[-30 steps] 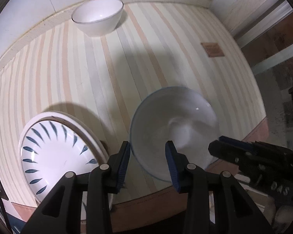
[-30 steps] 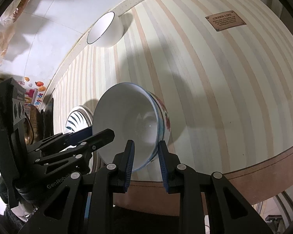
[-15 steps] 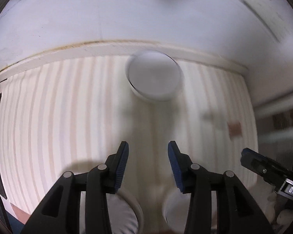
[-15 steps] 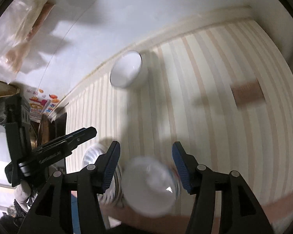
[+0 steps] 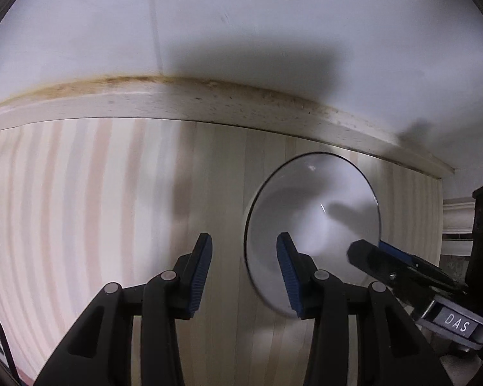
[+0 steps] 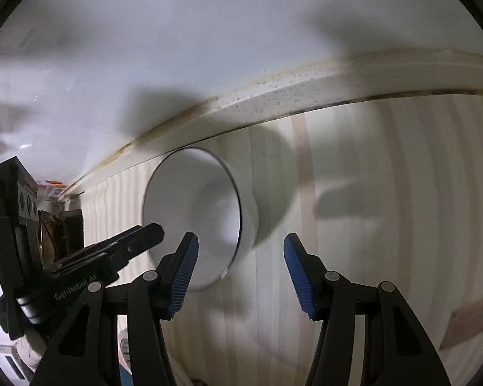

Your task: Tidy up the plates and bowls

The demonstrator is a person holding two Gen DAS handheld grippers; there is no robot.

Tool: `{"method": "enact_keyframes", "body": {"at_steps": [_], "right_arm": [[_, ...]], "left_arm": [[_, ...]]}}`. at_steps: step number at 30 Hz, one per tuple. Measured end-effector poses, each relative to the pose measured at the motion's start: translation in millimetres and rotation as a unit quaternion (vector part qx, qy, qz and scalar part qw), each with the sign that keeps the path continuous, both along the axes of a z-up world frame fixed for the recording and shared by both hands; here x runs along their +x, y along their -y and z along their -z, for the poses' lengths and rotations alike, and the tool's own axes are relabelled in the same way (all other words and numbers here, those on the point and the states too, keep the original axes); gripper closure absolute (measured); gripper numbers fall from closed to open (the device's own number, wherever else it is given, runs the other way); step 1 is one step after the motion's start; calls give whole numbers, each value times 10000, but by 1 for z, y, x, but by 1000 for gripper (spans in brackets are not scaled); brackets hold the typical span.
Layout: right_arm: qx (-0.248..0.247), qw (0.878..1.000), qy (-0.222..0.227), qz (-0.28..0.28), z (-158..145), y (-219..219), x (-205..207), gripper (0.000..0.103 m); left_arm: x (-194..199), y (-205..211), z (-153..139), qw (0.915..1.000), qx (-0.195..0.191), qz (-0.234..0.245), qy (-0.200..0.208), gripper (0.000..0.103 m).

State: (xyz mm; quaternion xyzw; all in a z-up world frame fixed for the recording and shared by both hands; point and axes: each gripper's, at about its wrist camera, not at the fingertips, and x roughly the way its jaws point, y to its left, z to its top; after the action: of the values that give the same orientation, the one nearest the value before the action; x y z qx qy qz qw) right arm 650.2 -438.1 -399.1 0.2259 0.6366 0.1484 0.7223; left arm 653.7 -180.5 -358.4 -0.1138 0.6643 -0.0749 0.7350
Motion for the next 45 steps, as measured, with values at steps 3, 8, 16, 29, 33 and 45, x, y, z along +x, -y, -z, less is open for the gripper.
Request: {"method": "enact_keyframes", "body": {"at_steps": [3, 8, 16, 29, 33, 45], "right_arm": [[32, 9999, -114, -38, 14, -6, 10, 62], [-60, 9999, -70, -88, 20, -11, 13, 78], [-159, 9998, 54, -87, 13, -14, 4, 78], [-149, 9989, 444, 64, -29, -19, -35, 78], [-121, 9982, 582, 110, -51, -19, -58, 78], [-141, 9959, 822, 359, -98, -8, -155, 79]], "left_arm": [[4, 3, 8, 9997, -243, 52, 13, 69], [-2, 12, 5, 9995, -242, 168, 138, 69], [-19, 24, -12, 9989, -140, 308, 324, 69], [-52, 24, -67, 9954, -172, 582, 745, 69], [-74, 17, -92, 9934, -175, 692, 898, 69], [-152, 43, -123, 9873, -235, 1154, 1069, 69]]}}
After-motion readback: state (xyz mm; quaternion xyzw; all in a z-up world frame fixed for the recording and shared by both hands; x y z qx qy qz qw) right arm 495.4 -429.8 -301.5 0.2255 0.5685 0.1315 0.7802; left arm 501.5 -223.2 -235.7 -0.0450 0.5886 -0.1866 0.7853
